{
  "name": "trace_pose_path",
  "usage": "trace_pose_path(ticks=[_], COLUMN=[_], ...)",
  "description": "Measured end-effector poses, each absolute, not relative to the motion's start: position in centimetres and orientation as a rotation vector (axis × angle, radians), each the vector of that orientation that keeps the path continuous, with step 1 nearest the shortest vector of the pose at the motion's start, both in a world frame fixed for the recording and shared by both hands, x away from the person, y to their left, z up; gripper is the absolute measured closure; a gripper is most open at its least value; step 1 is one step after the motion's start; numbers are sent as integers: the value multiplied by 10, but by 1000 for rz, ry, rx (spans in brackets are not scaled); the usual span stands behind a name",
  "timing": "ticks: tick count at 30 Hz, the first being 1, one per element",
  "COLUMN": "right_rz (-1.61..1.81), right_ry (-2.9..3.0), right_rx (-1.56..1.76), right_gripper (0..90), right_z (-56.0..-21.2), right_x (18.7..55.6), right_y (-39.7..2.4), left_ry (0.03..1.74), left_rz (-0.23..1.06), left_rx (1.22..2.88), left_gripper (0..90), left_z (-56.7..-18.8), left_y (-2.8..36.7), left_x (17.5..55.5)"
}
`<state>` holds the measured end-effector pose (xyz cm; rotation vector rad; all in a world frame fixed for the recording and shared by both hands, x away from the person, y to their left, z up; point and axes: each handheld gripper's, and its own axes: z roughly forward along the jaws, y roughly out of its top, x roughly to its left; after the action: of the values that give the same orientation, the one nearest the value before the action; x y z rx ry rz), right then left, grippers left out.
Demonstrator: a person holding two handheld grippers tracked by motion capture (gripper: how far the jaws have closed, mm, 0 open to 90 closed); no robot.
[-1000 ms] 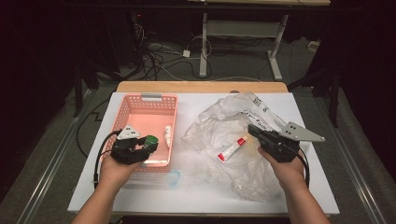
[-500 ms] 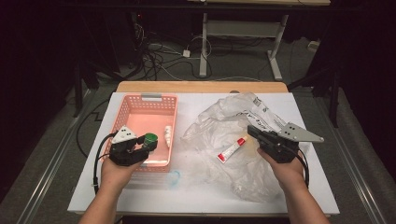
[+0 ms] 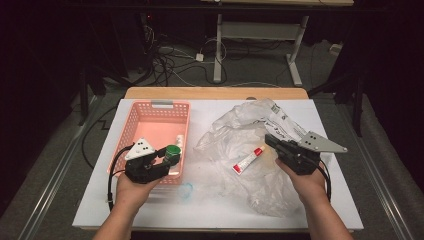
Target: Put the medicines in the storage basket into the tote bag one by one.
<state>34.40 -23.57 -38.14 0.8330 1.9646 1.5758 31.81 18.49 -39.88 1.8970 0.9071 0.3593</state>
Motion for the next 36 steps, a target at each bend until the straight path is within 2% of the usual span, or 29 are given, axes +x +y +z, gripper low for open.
trace_pose_path(ticks=[21,36], right_rz=[1572,1577], right_ry=[1966,1964], right_rx=[824,823], right_gripper=[900,900], right_z=[-381,-381], right_x=[345,344], right_y=[-237,-235], left_ry=[794,742], left_rz=[288,251], left_rx=[1975,2001], left_gripper=[542,542], left_z=[-409,-414], left_y=[132,83], left_x=[307,317])
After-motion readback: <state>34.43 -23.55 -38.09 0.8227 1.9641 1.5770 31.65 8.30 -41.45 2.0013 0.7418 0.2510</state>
